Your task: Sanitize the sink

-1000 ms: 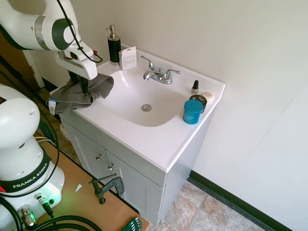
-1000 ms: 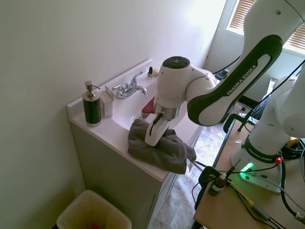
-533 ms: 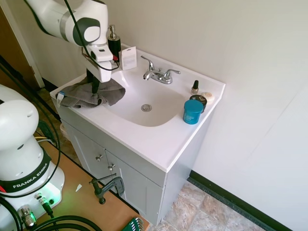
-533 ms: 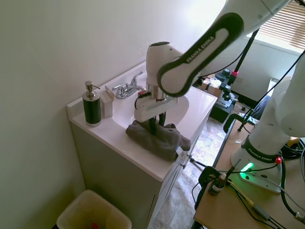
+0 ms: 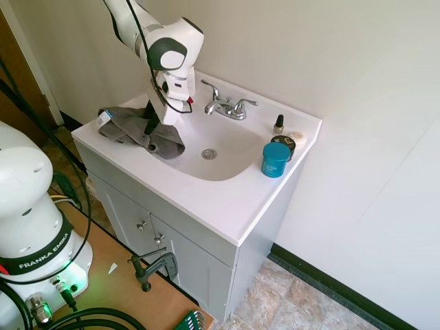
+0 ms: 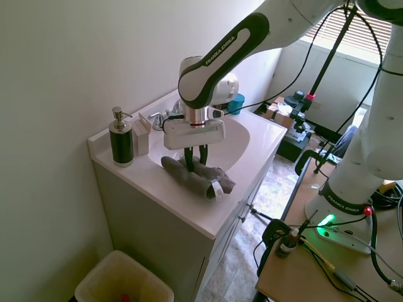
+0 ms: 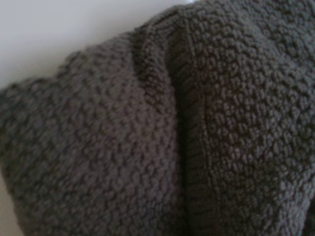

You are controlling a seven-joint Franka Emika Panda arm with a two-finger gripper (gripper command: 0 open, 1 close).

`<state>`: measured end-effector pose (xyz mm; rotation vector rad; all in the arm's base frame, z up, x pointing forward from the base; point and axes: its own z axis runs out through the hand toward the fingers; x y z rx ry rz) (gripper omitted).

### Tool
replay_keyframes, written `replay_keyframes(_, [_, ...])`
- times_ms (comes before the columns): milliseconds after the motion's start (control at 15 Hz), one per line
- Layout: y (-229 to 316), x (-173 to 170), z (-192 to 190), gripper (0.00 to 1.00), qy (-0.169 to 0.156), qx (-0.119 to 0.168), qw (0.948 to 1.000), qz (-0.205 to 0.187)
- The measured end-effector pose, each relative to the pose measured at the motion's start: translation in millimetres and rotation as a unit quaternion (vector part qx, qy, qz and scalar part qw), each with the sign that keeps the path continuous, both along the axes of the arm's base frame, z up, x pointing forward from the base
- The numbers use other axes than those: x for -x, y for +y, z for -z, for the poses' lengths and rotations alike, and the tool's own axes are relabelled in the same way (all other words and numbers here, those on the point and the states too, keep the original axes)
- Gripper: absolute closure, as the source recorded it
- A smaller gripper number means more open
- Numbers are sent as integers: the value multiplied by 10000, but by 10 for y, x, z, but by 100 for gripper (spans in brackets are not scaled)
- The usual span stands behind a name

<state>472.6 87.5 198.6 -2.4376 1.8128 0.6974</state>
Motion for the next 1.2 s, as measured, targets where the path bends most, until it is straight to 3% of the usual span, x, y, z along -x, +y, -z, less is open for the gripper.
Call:
replay_keyframes(133, [-83, 26, 105, 100, -11, 84, 9996, -270])
replay_keyframes(267, [-203, 77, 229, 100, -84, 354, 9973, -641])
replay_keyframes(533, [-596, 159, 410, 100, -436, 1094, 9818, -1491])
replay_keyframes(867, [-1061, 235, 490, 100, -950, 1910, 9462, -2433])
replay_keyframes(1200, [-1339, 231, 523, 100, -1505, 2570, 9027, -3104])
